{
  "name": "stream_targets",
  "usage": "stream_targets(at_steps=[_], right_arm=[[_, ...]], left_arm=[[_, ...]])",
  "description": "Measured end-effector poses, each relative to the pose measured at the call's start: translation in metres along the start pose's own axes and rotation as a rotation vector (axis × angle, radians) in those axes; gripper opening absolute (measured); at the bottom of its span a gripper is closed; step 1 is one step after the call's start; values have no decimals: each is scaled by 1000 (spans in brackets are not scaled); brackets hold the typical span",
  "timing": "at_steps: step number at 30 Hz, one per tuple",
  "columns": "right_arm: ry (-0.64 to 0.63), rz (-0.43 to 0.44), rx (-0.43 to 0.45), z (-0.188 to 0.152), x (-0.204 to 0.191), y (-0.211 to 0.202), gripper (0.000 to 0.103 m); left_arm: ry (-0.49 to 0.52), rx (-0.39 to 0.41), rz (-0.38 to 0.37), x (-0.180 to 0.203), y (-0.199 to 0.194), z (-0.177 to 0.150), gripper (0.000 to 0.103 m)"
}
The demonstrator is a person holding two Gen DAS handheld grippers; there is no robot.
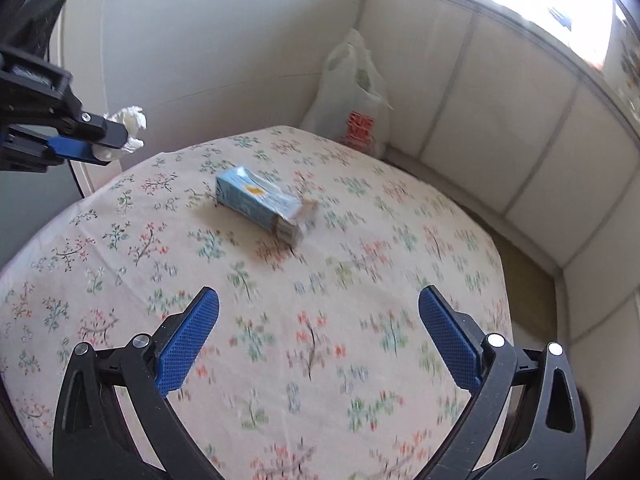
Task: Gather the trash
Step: 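Grasp the blue milk carton with the right tool while the left holds the tissue, then carry the milk carton over the bin and open the right tool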
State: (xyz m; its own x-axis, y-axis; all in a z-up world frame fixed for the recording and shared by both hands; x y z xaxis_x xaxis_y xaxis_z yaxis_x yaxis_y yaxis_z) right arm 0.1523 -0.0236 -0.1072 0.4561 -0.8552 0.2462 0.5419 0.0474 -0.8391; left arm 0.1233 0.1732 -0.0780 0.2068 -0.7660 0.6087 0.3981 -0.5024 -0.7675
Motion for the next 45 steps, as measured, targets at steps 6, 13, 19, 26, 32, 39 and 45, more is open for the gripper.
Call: stream_targets(at_steps=[6, 13, 19, 26, 32, 39, 45], right_arm=[[-282, -35, -41, 55, -44, 35, 96], [-418, 6, -125, 92, -67, 82, 95], [-372, 51, -156, 117, -60, 113, 95], [-368, 70, -233, 118, -61, 156, 90], [-265, 131, -235, 112, -58, 151, 61], [-114, 111, -208, 58, -57, 115, 52], [39, 125, -196, -3, -41, 71, 51]], left_arm=[[-61, -36, -117, -12, -21, -8, 26], [-30, -17, -93, -11, -30, -9, 27], [-54, -52, -109, -20, -24, -9, 27], [-51, -82, -120, -22, -18, -8, 28], [-97, -129, -142, -31, -5, -8, 28], [-75, -121, -139, -23, -8, -16, 27], [-35, -76, -128, -13, -19, -23, 27]])
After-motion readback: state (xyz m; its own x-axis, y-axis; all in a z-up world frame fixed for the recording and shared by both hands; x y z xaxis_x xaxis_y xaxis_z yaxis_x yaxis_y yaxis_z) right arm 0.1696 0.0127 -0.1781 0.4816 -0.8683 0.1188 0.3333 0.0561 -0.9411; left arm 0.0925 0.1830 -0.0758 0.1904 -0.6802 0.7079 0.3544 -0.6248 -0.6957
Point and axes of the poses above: each gripper's, at about its wrist camera, not at the fingertips, and y roughly the way its jaws point, x to its right, z to its top, the point moved 3 cm from there along y, roughly the way its jaws point, and after that the axes turned 14 degrees about -x, right-handed, at the moved point
